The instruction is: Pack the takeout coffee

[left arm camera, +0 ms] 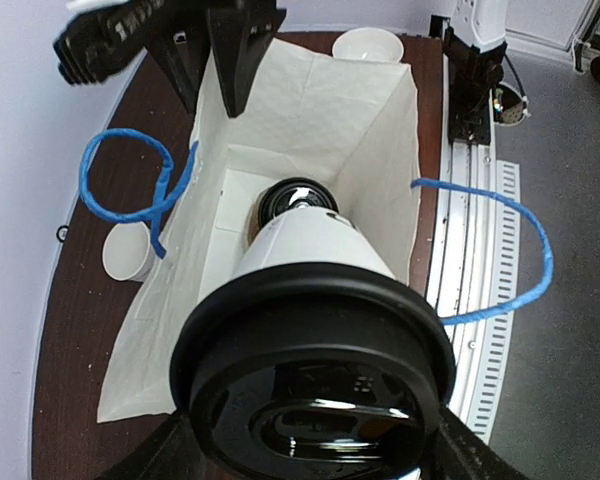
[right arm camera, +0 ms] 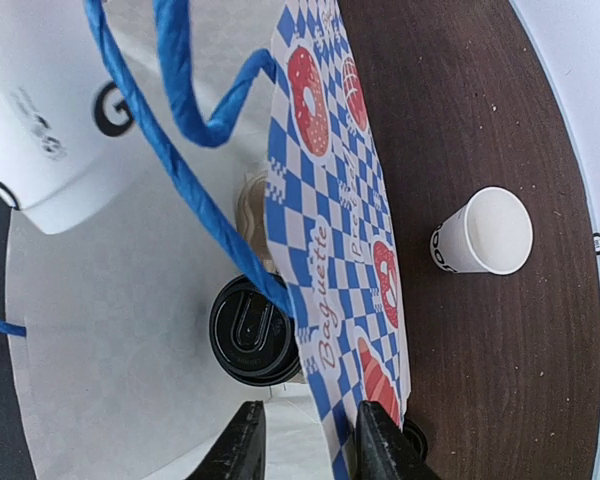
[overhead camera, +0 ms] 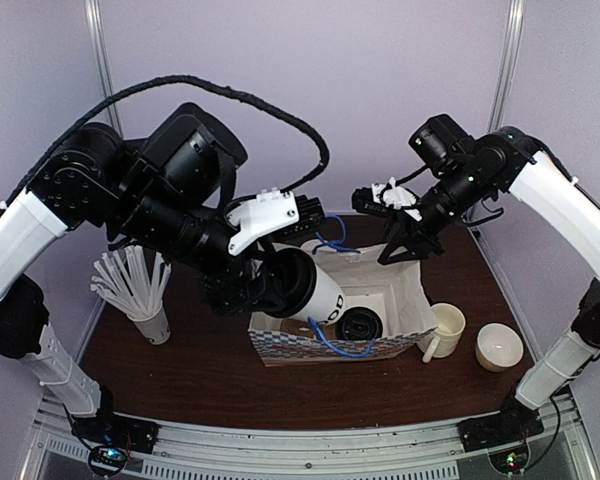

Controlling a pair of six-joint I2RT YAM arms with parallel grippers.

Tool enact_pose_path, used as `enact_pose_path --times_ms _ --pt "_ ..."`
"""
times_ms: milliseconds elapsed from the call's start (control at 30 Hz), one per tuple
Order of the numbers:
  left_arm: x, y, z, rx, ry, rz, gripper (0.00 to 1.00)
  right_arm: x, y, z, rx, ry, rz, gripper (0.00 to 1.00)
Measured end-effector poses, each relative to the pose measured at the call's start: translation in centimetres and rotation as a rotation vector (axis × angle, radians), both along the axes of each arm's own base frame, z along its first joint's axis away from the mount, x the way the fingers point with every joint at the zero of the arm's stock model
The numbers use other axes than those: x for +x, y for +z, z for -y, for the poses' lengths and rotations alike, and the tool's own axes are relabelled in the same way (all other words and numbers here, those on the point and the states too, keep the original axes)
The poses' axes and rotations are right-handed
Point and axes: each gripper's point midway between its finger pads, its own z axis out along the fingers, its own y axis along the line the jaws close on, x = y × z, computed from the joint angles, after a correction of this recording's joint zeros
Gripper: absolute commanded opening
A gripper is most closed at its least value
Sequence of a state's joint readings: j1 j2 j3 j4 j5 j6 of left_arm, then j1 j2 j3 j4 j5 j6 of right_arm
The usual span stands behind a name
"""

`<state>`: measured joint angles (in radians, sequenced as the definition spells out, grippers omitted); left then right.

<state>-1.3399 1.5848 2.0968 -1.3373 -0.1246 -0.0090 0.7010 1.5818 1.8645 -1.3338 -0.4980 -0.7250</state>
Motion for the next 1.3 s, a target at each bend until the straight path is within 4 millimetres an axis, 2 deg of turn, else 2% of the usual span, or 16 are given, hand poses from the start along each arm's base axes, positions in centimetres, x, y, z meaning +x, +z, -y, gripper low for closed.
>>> enact_pose_path --times_ms 167,300,433,633,900,1100,1300 --pt "0.0 -1.3 0.6 0.056 0.010 0.036 0.61 -1.4 1.0 0.6 0.042 -0.002 0.006 0.37" --pt "0.1 -2.5 1.4 0.115 0.015 0.092 0.61 -2.6 0.6 0.2 0.054 0.019 -0.033 0.37" --pt "-0.1 -4.6 2.8 0.198 0.000 0.155 0.61 -4.4 -0.3 -0.3 0.045 0.055 -0.072 0.37" --pt "-0.7 -8.4 4.5 0.349 -0.035 0.241 0.61 -5.7 0.0 -0.6 0.070 0.089 -0.103 0.38" --pt "-1.7 -9.6 4.6 0.435 -0.096 0.396 0.61 -6.4 0.4 -0.4 0.080 0.088 -0.127 0.43" --pt "-1.1 -11.4 3.8 0.527 -0.106 0.469 0.61 -6.4 0.4 -0.3 0.081 0.080 -0.138 0.47" --pt "-0.9 -12.2 3.1 0.581 -0.110 0.513 0.61 -6.9 0.3 -0.1 0.080 0.092 -0.165 0.51"
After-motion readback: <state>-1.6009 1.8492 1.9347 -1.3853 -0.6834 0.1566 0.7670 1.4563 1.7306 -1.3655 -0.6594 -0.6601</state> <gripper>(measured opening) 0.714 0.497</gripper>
